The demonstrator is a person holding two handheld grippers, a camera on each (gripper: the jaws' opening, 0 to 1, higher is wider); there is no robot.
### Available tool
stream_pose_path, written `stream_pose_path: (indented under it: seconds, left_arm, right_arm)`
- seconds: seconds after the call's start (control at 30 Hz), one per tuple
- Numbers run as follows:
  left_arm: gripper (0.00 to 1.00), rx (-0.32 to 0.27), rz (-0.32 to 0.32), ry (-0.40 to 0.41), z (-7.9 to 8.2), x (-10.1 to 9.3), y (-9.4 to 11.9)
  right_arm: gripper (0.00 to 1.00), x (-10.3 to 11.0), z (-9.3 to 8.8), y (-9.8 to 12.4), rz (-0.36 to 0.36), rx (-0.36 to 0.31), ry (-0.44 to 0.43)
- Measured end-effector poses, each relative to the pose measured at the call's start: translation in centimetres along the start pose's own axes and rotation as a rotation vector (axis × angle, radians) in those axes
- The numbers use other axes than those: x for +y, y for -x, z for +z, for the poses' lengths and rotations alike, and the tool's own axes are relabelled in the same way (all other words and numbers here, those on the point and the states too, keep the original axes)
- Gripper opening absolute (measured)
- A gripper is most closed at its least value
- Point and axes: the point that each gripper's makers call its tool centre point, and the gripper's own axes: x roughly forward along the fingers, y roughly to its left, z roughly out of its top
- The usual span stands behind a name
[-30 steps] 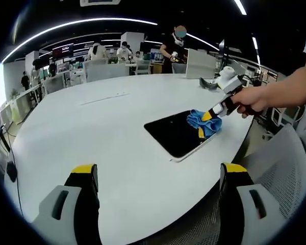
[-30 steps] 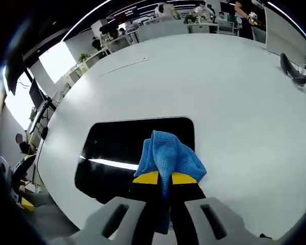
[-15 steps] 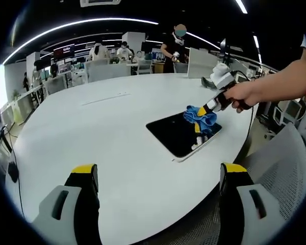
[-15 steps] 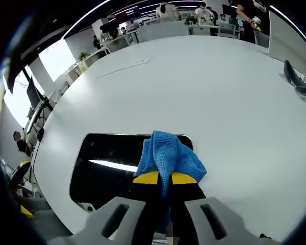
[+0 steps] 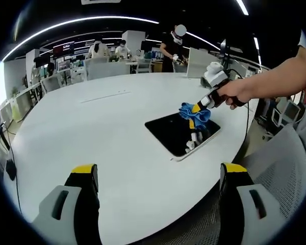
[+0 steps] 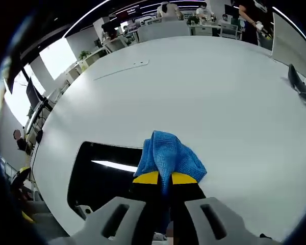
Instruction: Wipe the mirror surface with the cleaning cloth until all visible marks leave the cleaned area.
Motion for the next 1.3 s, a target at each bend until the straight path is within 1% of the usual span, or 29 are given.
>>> stream_pose_path:
  seconds: [0.17, 0.3, 0.37, 0.5, 0.57, 0.63, 0.67, 0.77, 0.87, 0.97, 1.07, 1.13, 1.3]
  left_arm:
    - [0.99, -0.010, -0.001, 0.006, 0.2, 0.0, 0.1]
    - [0.99, -0.050, -0.019, 0.024, 0.9, -0.3, 0.3]
    - [0.99, -0.079, -0.029, 0.032, 1.5, -0.5, 0.4]
    - [0.99, -0.081, -0.039, 0.047, 1.5, -0.6, 0.2]
    - [0.99, -0.088, -0.040, 0.038, 1.6, -0.6, 0.2]
    - [0.99, -0.121, -0.061, 0.029, 2.1, -1.0, 0.3]
    - [0.99, -0.131, -0.062, 0.019, 2.3, -1.1, 0.3]
    - [0.99, -0.120, -0.067, 0.023, 2.1, -1.1, 0.2]
    - [0.99, -0.122, -0.066, 0.017, 2.1, -1.1, 0.3]
    - [0.99, -0.116, -0.061, 0.019, 2.0, -1.0, 0.3]
    - [0.99, -0.112, -0.055, 0.018, 2.0, -0.9, 0.3]
    - [0.99, -0.108, -0.053, 0.017, 1.9, -0.8, 0.3]
    - [0.99, -0.099, -0.046, 0.017, 1.8, -0.8, 0.2]
  right_arm:
    - [0.01, -0.2, 0.4, -0.4, 0.001, 0.005, -0.002]
    - [0.01, 0.0, 0.6, -0.3, -0.002, 0.007, 0.004]
    - [0.01, 0.0, 0.7, -0.3, -0.003, 0.006, 0.004]
    - [0.01, 0.0, 0.9, -0.4, -0.007, 0.008, 0.001]
    - [0.01, 0.1, 0.9, -0.3, -0.007, 0.009, -0.001]
    - [0.01, 0.1, 0.9, -0.2, -0.006, 0.007, 0.001]
    - [0.01, 0.1, 0.9, -0.3, -0.004, 0.007, 0.000]
    - [0.01, 0.0, 1.0, -0.5, -0.001, 0.005, 0.001]
    - [0.01, -0.2, 1.1, -0.8, -0.001, 0.007, 0.001]
    - [0.01, 0.1, 1.1, -0.4, 0.006, 0.011, 0.010]
    - [0.01, 0.1, 2.0, 0.7, 0.013, -0.014, 0.022]
    - [0.01, 0.0, 2.7, 1.5, 0.024, -0.032, 0.015]
    - [0.01, -0.9, 4.1, 3.7, 0.031, -0.067, 0.021]
